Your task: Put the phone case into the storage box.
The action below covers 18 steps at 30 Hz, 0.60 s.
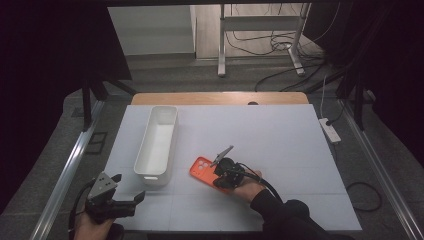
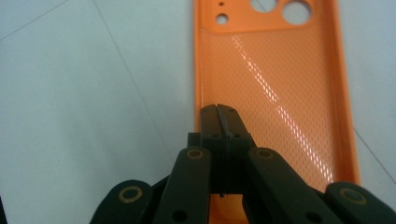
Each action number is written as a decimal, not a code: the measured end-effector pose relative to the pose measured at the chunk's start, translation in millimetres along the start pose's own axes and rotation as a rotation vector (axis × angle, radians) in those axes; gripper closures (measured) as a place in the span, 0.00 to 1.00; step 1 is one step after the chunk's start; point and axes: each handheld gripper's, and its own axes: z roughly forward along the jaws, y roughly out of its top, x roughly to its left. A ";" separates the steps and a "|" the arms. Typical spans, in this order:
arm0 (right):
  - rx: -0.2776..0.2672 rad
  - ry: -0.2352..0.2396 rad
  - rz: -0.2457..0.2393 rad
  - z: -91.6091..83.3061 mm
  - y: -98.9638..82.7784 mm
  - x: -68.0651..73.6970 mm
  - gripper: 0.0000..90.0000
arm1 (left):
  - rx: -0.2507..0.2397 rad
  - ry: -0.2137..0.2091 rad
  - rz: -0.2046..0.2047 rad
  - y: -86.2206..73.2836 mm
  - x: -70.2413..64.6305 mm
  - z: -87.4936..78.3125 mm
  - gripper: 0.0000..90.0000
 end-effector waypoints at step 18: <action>-0.088 -0.068 0.042 6.3 25.7 -33.4 0.99 | 0.005 0.000 -0.011 0.1 1.0 0.8 0.04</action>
